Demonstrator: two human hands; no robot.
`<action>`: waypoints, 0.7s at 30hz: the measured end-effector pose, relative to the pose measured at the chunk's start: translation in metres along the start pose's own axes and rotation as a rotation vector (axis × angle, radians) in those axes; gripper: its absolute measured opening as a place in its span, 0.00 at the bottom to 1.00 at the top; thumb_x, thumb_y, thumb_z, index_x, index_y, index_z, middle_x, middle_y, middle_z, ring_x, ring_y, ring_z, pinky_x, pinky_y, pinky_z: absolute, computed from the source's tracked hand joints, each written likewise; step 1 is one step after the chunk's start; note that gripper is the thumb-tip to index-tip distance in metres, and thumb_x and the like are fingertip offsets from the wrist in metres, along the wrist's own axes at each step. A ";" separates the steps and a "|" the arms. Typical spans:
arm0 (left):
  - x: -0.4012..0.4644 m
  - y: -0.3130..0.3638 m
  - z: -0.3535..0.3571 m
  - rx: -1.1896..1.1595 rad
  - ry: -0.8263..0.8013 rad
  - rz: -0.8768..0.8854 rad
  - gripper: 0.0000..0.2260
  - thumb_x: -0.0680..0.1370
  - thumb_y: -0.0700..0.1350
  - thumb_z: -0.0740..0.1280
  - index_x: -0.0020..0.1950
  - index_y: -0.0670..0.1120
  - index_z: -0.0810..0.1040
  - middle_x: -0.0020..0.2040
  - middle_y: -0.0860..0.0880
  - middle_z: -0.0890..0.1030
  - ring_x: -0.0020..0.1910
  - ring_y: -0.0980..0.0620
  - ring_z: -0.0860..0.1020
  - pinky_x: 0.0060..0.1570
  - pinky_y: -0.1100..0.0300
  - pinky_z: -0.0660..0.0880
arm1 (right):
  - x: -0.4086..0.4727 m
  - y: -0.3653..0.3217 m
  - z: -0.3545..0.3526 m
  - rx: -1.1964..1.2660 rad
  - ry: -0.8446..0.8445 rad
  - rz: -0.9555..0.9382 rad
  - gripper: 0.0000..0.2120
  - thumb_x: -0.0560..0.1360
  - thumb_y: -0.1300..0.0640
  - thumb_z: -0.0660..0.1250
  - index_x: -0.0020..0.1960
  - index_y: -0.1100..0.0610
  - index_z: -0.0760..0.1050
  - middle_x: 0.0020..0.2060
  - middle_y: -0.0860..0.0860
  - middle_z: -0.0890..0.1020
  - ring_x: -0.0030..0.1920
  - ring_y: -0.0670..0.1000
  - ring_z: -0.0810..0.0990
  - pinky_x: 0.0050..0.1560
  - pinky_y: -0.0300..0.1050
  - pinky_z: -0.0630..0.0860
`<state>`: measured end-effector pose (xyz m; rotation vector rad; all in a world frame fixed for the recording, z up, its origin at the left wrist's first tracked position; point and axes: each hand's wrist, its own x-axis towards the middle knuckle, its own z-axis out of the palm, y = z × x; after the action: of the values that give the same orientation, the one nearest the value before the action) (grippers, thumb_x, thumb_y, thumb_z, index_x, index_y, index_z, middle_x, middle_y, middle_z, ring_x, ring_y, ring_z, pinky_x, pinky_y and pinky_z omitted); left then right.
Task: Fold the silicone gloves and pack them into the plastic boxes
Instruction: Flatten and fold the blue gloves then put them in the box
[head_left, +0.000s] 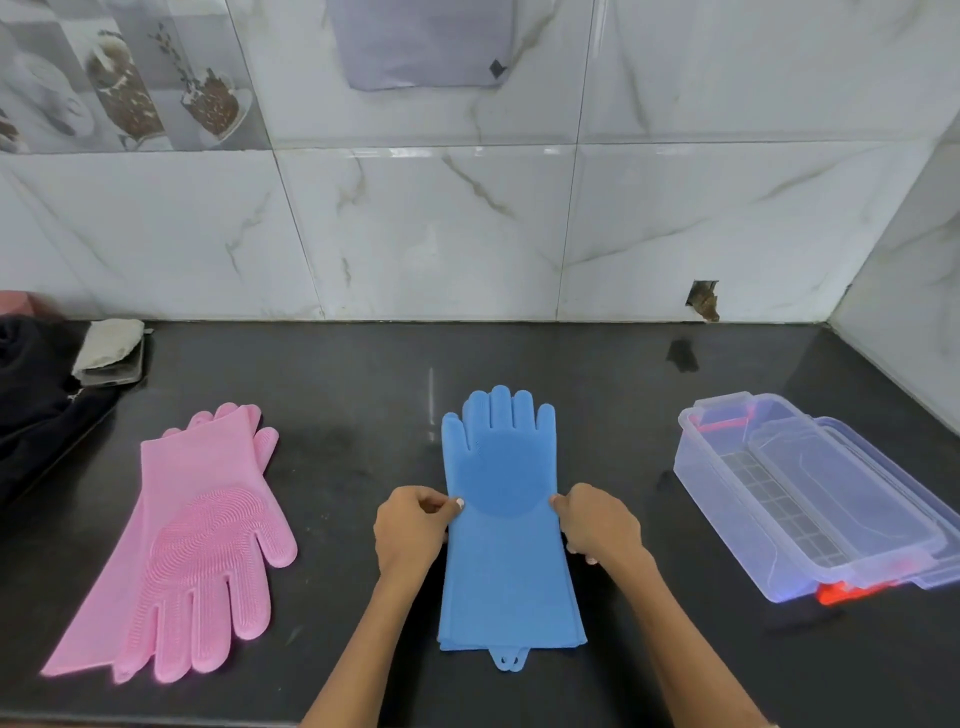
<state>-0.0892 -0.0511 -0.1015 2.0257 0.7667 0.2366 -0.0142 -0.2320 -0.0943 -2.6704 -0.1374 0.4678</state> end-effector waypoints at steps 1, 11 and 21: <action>-0.003 0.001 0.002 -0.010 -0.014 -0.003 0.06 0.72 0.49 0.73 0.38 0.48 0.84 0.33 0.54 0.83 0.30 0.56 0.81 0.36 0.58 0.80 | -0.003 0.005 -0.002 0.032 0.008 0.010 0.14 0.79 0.51 0.55 0.38 0.57 0.67 0.35 0.51 0.77 0.34 0.53 0.74 0.38 0.43 0.70; -0.004 0.000 0.004 -0.067 -0.068 -0.045 0.06 0.75 0.45 0.70 0.47 0.45 0.85 0.37 0.52 0.83 0.36 0.53 0.83 0.46 0.54 0.82 | 0.001 0.019 -0.002 0.264 0.175 -0.071 0.09 0.77 0.53 0.63 0.42 0.57 0.72 0.35 0.50 0.79 0.36 0.52 0.78 0.37 0.47 0.76; -0.006 0.006 0.007 0.025 0.011 0.021 0.08 0.76 0.43 0.68 0.38 0.46 0.83 0.36 0.46 0.84 0.34 0.50 0.82 0.42 0.54 0.81 | 0.007 0.022 0.010 0.270 0.194 -0.053 0.11 0.75 0.47 0.65 0.39 0.52 0.74 0.31 0.45 0.78 0.33 0.46 0.77 0.36 0.41 0.72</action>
<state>-0.0879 -0.0620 -0.0994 2.0588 0.7591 0.2514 -0.0100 -0.2473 -0.1141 -2.4230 -0.0803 0.1928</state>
